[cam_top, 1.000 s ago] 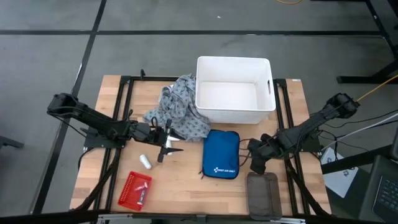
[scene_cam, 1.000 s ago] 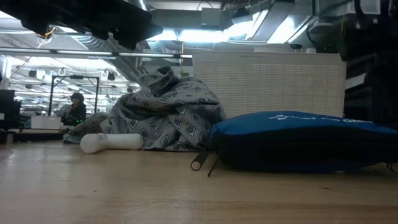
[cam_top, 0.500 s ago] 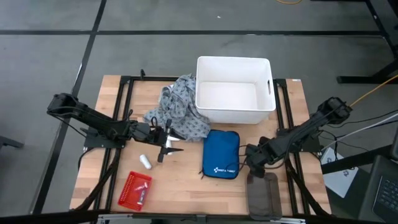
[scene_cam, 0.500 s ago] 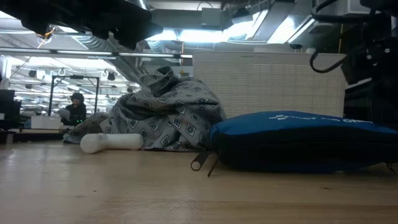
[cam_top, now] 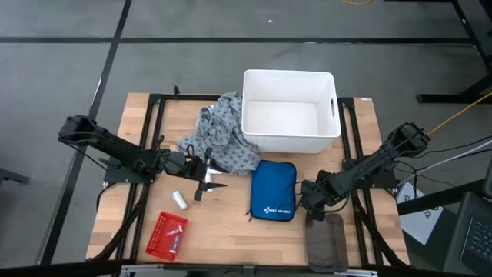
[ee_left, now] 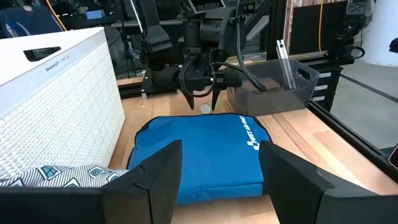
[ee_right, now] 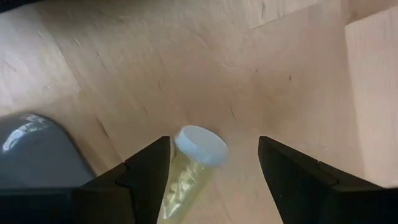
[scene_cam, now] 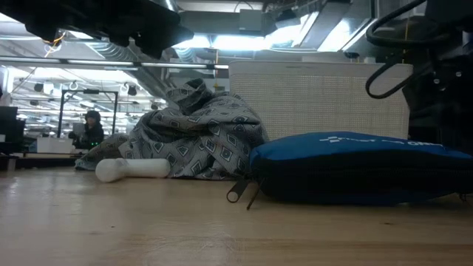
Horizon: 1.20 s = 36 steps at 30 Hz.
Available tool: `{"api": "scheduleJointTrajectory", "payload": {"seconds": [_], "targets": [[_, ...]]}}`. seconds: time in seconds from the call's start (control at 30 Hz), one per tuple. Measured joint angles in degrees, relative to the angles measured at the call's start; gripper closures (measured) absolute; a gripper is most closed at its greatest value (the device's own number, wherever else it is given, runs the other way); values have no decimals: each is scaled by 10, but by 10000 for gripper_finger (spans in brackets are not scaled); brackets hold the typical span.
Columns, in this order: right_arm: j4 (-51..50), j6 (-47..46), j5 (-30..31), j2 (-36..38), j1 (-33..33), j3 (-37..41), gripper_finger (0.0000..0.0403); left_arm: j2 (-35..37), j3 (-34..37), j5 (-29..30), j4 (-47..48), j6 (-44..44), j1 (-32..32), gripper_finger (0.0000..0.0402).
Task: Pick & Place Medicine items
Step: Put the yellow pill bottle into the red bin
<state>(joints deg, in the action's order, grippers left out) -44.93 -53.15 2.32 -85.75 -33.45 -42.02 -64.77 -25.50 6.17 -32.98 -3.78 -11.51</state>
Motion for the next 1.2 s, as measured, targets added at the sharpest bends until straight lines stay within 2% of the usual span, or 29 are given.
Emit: {"api": "scheduleJointTrajectory", "payload": {"seconds": [0.33,0.83,1.2], "targets": [[40,-4,-2,-1,1,27,166,0,0,-1,-1,2,0,190],[35,17,-4,-4,22,21,313,0,0,-1,-1,0,0,190],[-12,35,0,-5,24,-19,367,0,0,1,-1,-1,0,190]]}}
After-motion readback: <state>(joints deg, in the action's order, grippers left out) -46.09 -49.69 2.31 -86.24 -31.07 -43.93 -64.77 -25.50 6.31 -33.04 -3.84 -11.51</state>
